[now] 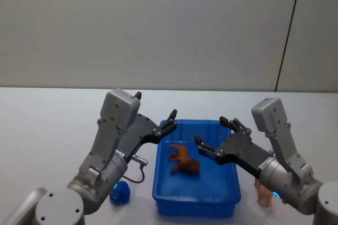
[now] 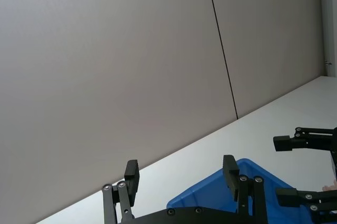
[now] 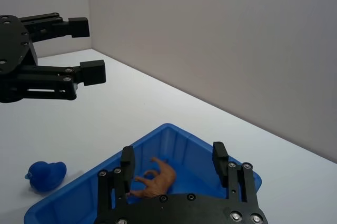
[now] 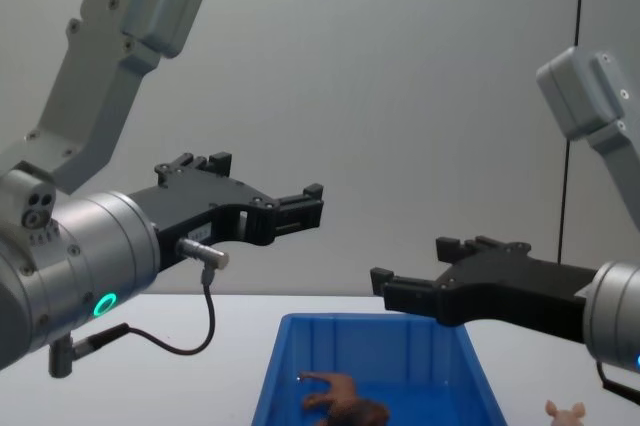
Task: Pick up the two dolls from the table and place them into the box.
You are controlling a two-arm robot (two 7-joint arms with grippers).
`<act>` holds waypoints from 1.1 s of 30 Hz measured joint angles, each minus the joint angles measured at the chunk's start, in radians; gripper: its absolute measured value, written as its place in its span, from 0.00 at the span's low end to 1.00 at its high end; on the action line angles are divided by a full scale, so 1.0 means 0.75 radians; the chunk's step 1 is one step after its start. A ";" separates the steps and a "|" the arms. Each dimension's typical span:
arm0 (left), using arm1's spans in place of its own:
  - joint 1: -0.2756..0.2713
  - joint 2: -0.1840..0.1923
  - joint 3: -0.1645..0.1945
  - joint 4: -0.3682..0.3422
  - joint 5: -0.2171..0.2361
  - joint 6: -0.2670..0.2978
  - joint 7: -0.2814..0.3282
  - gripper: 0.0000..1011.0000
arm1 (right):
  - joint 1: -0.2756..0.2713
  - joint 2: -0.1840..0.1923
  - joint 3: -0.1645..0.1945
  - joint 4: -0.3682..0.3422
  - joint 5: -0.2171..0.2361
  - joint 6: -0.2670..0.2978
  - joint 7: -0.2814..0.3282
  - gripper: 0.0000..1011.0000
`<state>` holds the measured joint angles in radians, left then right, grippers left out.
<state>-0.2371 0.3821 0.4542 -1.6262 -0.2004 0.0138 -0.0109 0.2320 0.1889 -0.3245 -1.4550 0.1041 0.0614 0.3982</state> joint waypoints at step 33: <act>0.000 0.000 0.000 0.000 0.000 0.000 0.000 0.99 | -0.155 0.169 0.118 -0.063 0.114 0.009 -0.095 0.99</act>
<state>-0.2371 0.3821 0.4542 -1.6262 -0.2004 0.0139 -0.0109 0.1160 0.3157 -0.2357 -1.5020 0.1894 0.0685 0.3267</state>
